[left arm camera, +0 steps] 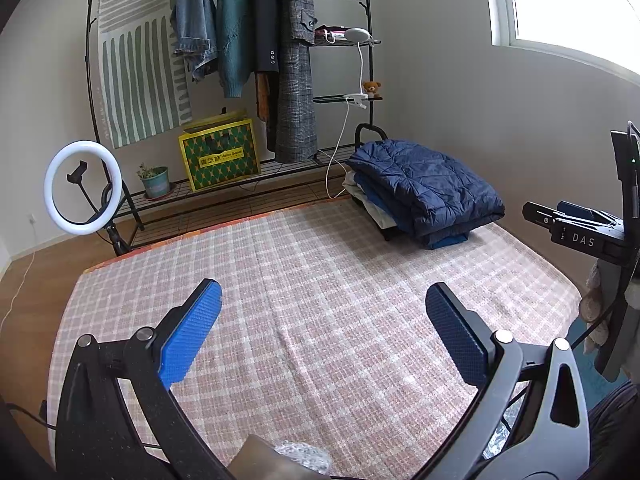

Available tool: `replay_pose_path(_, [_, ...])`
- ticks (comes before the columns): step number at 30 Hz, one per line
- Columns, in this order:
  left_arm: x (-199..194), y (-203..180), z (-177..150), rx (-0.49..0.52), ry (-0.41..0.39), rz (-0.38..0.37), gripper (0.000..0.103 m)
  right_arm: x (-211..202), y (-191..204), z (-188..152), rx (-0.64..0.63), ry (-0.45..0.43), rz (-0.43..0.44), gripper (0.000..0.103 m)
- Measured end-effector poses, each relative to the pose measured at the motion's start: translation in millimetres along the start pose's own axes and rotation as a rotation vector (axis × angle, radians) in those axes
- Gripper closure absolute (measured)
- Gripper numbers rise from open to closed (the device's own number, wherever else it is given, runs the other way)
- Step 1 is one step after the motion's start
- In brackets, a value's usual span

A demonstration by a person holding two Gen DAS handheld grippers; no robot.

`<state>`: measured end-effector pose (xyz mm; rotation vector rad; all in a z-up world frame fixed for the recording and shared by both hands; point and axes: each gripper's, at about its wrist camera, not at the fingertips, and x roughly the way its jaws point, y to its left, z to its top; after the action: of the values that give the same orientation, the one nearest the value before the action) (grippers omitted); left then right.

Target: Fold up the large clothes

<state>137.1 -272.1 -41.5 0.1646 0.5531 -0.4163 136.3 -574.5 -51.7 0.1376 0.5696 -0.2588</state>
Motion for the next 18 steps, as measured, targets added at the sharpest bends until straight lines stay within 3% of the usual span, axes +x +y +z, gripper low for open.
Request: replay_pose_path(18, [-0.8, -1.5, 2.2, 0.001, -0.004, 0.004, 0.0, 1.5, -0.2, -2.7, -0.005, 0.009, 0.004, 0.016])
